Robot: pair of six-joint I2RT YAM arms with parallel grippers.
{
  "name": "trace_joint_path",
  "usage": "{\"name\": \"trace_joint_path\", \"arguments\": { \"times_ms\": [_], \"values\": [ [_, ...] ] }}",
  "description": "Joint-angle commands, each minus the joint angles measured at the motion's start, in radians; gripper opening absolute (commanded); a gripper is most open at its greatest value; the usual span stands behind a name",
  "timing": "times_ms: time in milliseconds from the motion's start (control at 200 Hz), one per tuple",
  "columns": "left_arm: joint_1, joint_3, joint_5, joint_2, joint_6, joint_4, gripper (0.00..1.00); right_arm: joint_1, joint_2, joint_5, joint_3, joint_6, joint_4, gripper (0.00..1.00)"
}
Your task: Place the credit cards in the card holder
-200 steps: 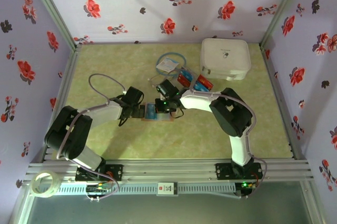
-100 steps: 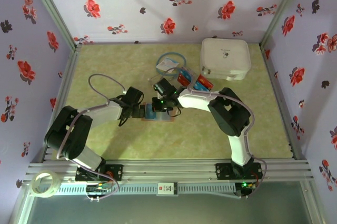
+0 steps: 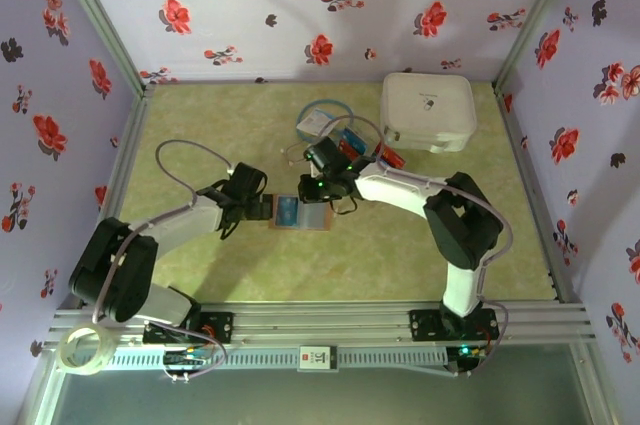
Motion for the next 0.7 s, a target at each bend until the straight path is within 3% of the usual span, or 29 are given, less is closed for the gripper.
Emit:
{"name": "trace_joint_path", "arguments": {
  "times_ms": [0,240,695],
  "values": [
    [0.008,0.019,0.033,-0.032,-0.006,-0.05,1.0,-0.031,-0.023,0.013,-0.047,-0.036,-0.04,0.09],
    [-0.023,0.064,0.111,-0.041,-0.037,-0.039,1.0,-0.058,-0.023,-0.019,-0.074,-0.06,-0.032,0.0],
    [-0.157,0.126,0.123,0.066,-0.106,0.006,1.0,-0.076,0.01,-0.073,-0.082,-0.06,0.015,0.0]
  ]
}}
